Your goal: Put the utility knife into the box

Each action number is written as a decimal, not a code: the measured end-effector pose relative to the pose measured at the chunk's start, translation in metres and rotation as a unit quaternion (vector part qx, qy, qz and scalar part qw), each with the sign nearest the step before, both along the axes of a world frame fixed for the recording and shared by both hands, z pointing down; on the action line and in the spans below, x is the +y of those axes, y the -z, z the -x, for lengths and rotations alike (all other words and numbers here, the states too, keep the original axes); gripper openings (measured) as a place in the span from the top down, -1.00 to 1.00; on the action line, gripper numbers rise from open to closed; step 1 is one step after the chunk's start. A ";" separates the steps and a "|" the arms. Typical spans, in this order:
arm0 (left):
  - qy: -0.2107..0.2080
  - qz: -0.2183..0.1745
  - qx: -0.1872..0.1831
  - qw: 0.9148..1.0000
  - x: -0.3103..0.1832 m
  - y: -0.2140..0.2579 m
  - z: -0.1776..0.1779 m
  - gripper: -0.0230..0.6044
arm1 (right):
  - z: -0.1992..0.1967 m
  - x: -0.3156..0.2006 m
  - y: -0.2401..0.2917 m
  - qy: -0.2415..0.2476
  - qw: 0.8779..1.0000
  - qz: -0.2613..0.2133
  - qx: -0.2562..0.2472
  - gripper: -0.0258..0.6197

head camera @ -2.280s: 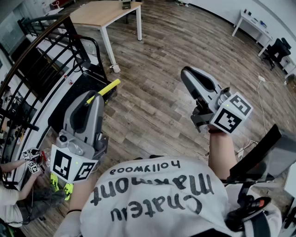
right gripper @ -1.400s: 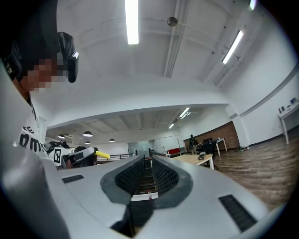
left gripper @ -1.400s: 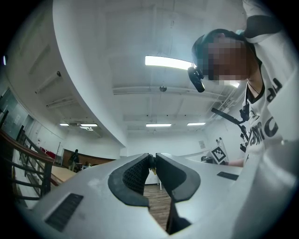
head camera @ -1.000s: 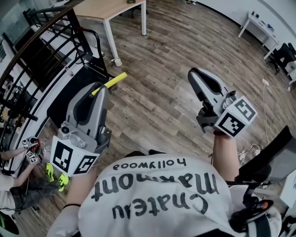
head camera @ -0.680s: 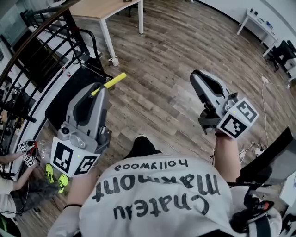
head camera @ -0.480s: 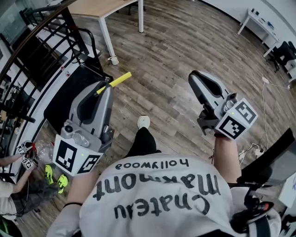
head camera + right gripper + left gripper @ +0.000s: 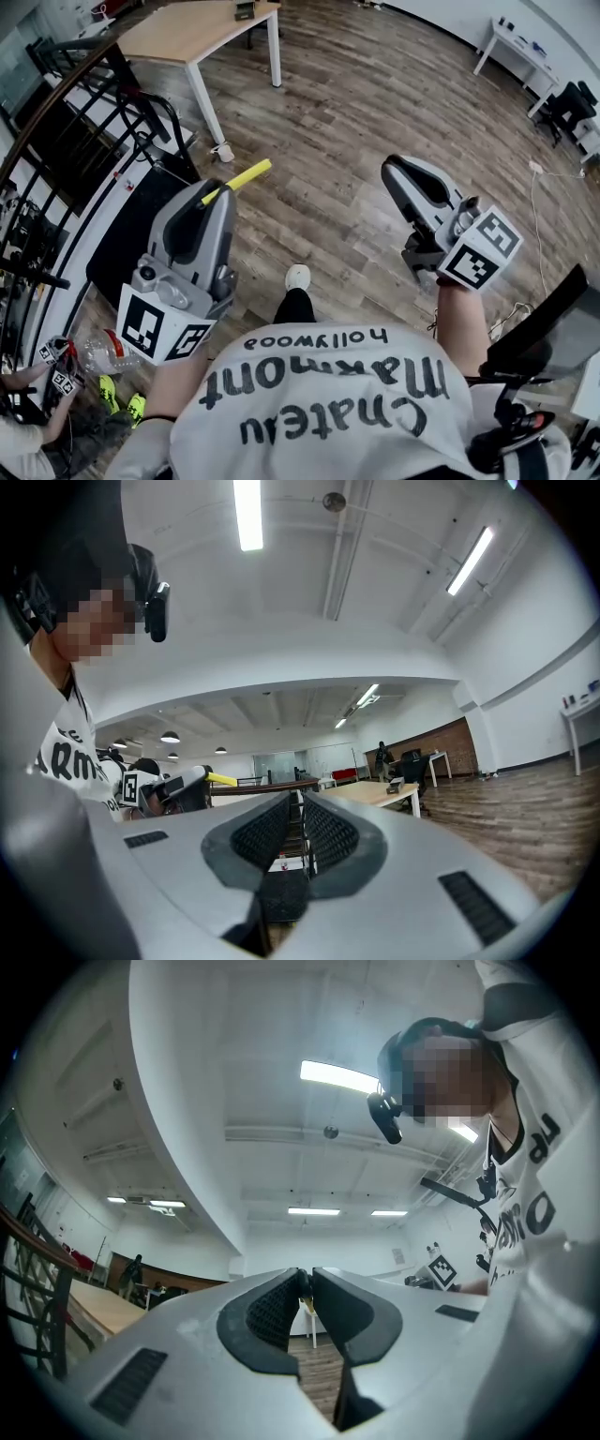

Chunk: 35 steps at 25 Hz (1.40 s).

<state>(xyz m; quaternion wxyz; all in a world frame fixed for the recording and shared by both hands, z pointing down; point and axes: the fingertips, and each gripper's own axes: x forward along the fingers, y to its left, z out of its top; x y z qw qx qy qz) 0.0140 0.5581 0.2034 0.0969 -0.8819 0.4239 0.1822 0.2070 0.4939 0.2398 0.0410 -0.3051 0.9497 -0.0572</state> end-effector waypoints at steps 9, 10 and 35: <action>-0.018 0.000 0.010 1.000 -0.091 0.006 0.019 0.78 | 0.026 -0.082 -0.009 0.001 1.000 0.024 -0.001 0.76; -0.020 0.000 0.007 1.000 -0.097 0.007 0.020 0.78 | 0.027 -0.087 -0.007 -0.001 1.000 0.024 -0.002 0.76; 0.017 0.065 -0.009 0.998 -0.109 -0.048 0.020 0.78 | 0.064 -0.062 -0.039 0.053 0.998 0.035 0.009 0.76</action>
